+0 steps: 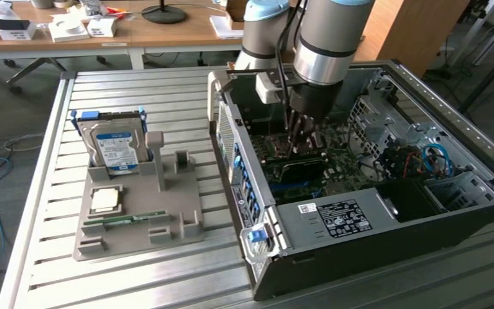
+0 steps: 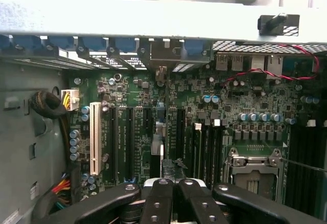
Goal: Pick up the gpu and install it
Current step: 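Press down on the gpu until it lock into place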
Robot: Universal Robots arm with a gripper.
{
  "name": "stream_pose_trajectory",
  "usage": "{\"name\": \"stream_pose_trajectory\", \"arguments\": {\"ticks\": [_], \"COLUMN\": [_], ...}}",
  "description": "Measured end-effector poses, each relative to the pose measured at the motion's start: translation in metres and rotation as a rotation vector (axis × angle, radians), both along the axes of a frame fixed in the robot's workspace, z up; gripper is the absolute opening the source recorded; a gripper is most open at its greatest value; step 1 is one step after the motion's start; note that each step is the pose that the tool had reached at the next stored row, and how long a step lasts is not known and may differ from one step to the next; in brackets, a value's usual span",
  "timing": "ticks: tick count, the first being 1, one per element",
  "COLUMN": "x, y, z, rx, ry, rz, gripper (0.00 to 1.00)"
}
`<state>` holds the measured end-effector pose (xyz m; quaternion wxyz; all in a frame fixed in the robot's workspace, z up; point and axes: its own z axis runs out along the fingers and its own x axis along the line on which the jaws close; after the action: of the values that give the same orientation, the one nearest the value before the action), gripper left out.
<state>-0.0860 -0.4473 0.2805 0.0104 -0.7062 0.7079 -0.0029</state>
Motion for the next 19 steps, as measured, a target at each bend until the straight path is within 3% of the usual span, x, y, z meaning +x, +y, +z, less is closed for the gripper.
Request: {"name": "stream_pose_trajectory", "arguments": {"ticks": [19], "x": [0.0], "y": [0.0], "z": [-0.0078], "rx": [0.0], "ry": [0.0], "rz": [0.0], "gripper": [0.11]}}
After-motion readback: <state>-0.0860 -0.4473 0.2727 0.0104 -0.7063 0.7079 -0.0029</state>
